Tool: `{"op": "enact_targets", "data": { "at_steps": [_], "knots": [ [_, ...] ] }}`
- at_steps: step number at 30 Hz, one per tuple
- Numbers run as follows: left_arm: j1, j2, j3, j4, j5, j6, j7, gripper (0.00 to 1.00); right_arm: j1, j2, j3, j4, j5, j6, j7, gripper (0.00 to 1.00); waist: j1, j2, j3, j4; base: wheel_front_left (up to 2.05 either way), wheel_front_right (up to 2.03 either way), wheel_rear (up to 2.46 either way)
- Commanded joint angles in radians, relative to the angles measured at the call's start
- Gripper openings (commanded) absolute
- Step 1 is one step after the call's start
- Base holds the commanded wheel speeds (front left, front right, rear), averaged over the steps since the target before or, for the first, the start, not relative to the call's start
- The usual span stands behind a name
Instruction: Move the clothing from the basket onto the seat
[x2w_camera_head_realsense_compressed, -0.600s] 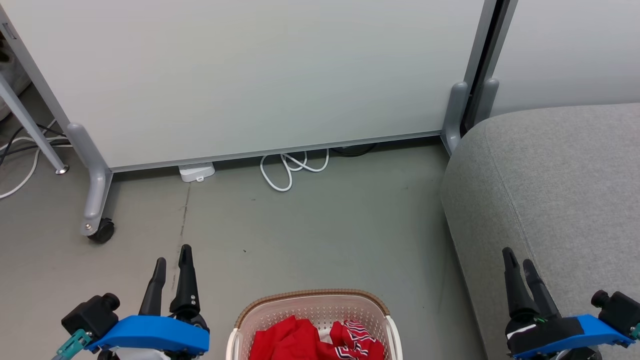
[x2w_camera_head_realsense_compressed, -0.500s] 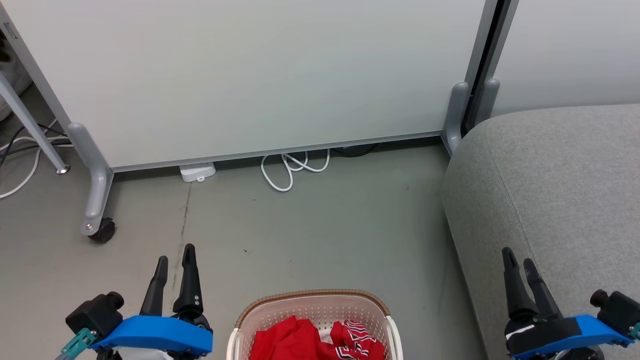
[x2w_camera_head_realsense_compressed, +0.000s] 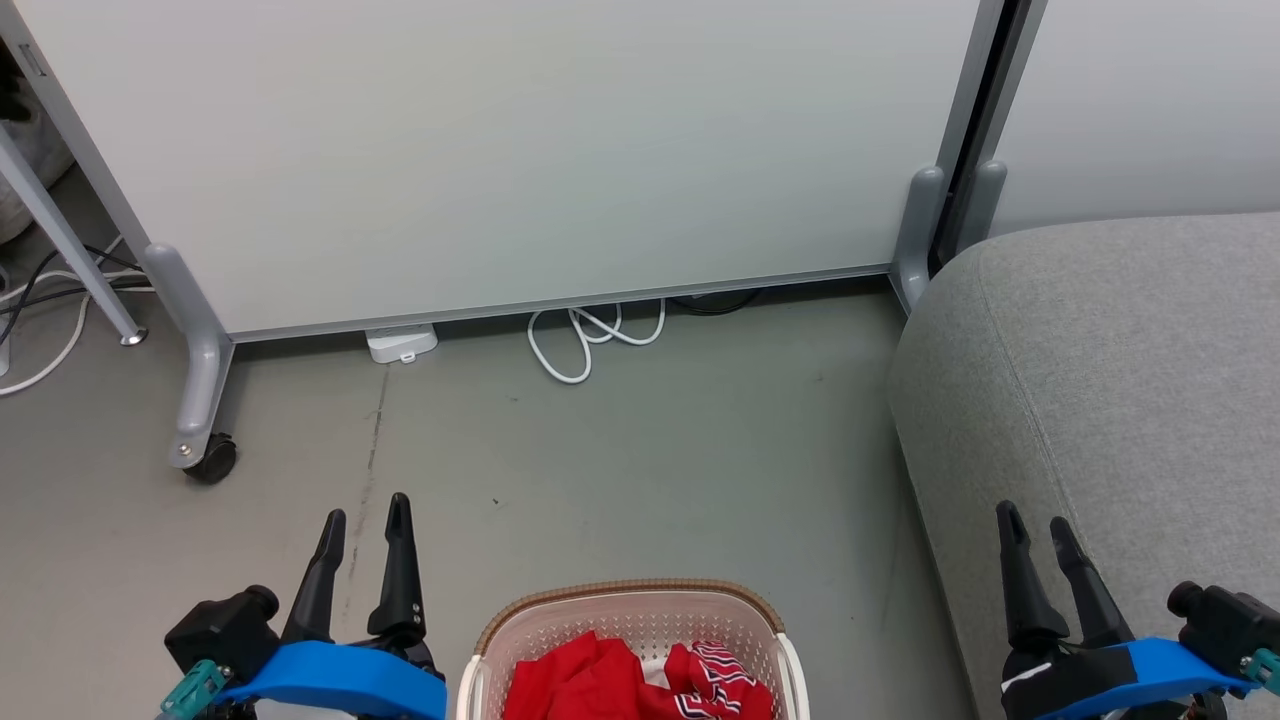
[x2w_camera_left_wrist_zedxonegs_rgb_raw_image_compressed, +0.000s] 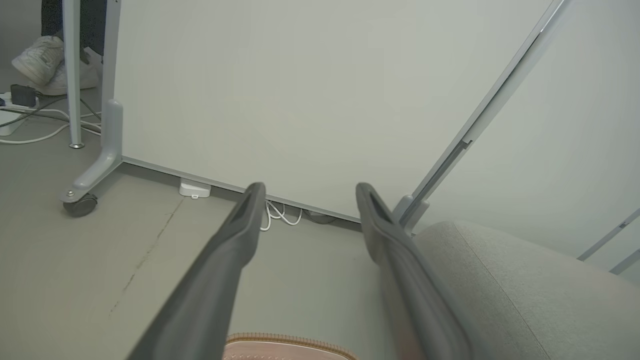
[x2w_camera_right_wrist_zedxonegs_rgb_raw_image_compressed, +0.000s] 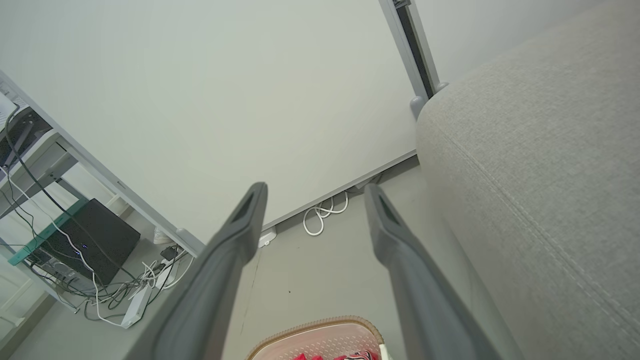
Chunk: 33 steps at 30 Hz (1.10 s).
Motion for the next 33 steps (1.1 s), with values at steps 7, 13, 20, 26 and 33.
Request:
{"op": "enact_targets", "data": {
  "at_steps": [7,13,20,26,33],
  "knots": [
    [-0.008,0.007,-0.018,-0.009,0.087,0.001,-0.026,1.00,0.008,-0.008,-0.003,-0.016,-0.086,0.002,-0.025,1.00,-0.0001,0.0000,0.001,0.007,0.00,0.00,0.00],
    [-0.009,0.007,-0.028,-0.001,0.139,-0.002,-0.039,1.00,0.011,-0.009,-0.001,-0.017,-0.140,0.002,-0.039,1.00,-0.0001,0.0000,0.001,0.011,0.00,0.00,0.00],
    [-0.006,0.001,-0.028,0.013,0.176,-0.005,-0.056,1.00,0.015,-0.009,0.002,-0.016,-0.198,0.002,-0.055,1.00,-0.0001,0.0000,-0.001,0.012,0.00,0.00,0.00],
    [-0.008,-0.003,-0.028,0.025,0.202,-0.008,-0.068,1.00,0.021,-0.009,0.006,-0.019,-0.247,0.002,-0.064,1.00,-0.0001,0.0000,-0.002,0.013,0.00,0.00,0.00],
    [-0.012,-0.008,-0.030,0.037,0.226,-0.012,-0.082,1.00,0.025,-0.009,0.013,-0.020,-0.290,0.002,-0.079,1.00,-0.0001,0.0000,-0.004,0.015,0.00,0.00,0.00]
  ]
}}
